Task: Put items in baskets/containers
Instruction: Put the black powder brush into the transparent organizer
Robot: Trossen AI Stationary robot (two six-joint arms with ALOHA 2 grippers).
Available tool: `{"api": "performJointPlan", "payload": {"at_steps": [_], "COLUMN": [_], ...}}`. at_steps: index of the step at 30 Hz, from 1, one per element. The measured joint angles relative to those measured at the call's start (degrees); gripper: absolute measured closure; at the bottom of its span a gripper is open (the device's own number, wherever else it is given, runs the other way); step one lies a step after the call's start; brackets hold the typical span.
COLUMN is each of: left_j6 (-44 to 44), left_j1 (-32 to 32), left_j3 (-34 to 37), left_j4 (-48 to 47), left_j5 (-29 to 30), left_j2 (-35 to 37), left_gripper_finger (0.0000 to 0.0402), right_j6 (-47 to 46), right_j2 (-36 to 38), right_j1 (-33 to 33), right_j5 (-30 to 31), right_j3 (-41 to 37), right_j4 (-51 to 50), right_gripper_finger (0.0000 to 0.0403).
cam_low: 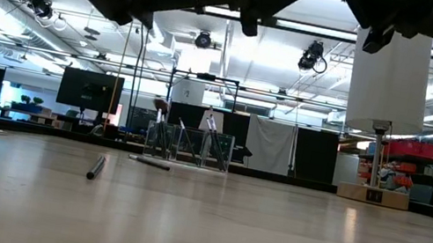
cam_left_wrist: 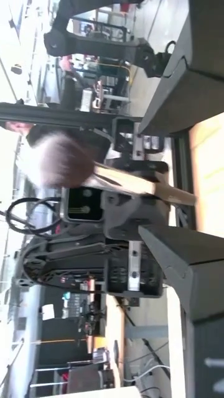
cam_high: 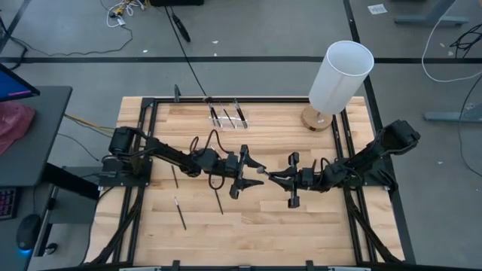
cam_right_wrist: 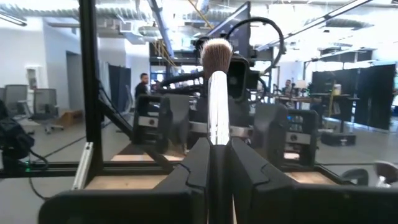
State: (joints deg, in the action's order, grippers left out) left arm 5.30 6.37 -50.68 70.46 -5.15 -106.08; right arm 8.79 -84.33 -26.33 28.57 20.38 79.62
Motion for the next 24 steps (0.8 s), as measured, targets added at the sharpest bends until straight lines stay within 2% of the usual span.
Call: {"api": "performJointPlan", "payload": {"at_steps": [5, 12, 15, 24], "left_j6": [0.3, 0.4, 0.2, -1.2], "left_j1": [0.0, 0.0, 0.0, 0.3], "left_j3": [0.0, -0.1, -1.1, -1.9], "left_j4": [1.7, 2.1, 1.3, 0.7], "left_j5": [0.0, 4.7, 4.9, 4.4], "left_j2": [0.0, 0.0, 0.0, 0.1], "left_gripper_finger": [0.0161, 0.0218, 0.0234, 0.0250], "right_j6": [0.0, -0.1, -0.1, -0.1], "right_j2": [0.0, 0.0, 0.0, 0.0], "right_j1": [0.0, 0.0, 0.0, 0.0], "right_j5": [0.1, 1.1, 1.3, 3.6], "right_j3": [0.0, 0.0, 0.0, 0.0], "right_j4": [-0.2, -0.5, -0.5, -0.9], "right_gripper_finger": [0.0374, 0.0374, 0.0374, 0.0374]}}
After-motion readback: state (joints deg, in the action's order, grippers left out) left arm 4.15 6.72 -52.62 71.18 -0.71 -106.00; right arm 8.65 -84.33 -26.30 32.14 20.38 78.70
